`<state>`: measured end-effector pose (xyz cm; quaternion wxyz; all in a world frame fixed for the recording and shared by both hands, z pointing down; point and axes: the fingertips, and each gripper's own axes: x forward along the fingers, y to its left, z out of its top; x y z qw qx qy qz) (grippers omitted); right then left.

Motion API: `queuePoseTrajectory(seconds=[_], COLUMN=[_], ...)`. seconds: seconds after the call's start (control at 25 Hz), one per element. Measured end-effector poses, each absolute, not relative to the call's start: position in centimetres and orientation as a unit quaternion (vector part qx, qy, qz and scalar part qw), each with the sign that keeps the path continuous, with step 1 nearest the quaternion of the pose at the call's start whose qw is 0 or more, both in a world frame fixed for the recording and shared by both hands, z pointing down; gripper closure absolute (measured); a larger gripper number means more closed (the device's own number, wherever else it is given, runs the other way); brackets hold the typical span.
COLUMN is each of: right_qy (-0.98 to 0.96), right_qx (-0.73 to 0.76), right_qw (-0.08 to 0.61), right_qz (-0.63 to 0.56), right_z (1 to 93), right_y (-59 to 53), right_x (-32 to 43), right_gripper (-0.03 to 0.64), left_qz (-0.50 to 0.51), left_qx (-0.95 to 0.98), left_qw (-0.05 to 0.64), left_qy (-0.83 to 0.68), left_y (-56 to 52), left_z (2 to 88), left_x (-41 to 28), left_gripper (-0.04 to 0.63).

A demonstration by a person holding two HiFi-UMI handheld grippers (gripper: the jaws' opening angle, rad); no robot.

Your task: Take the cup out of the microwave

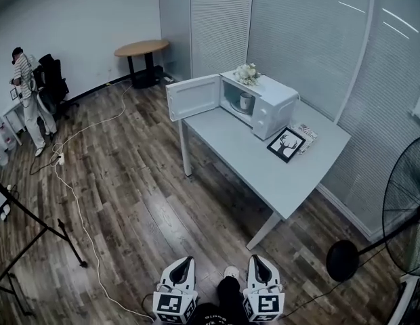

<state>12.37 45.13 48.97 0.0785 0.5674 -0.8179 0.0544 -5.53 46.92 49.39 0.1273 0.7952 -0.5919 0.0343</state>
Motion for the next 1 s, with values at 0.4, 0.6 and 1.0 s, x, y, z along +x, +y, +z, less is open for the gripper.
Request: queuePoseTrajectory(seconds=[0.4, 0.6, 1.0], right_qy=[-0.831, -0.840, -0.844], right_qx=[0.550, 0.537, 0.528], right_qw=[0.059, 0.057, 0.065], right_qz=[0.067, 0.054, 0.060], right_z=[48.4, 47.7, 48.7], right_y=[31.9, 25.4, 17.7], right_x=[14.4, 16.1, 19.5], right_gripper=[0.614, 0.614, 0.614], left_qz=[0.047, 0.033, 0.032], left_qx=[0.765, 0.770, 0.766], left_qw=[0.120, 0.114, 0.119], left_qy=[-0.631, -0.627, -0.631], left_y=[35.2, 29.3, 21.5], left_z=[47.5, 47.8, 48.6], left_x=[-4.1, -1.4, 2.5], left_gripper=[0.589, 0.589, 0.589])
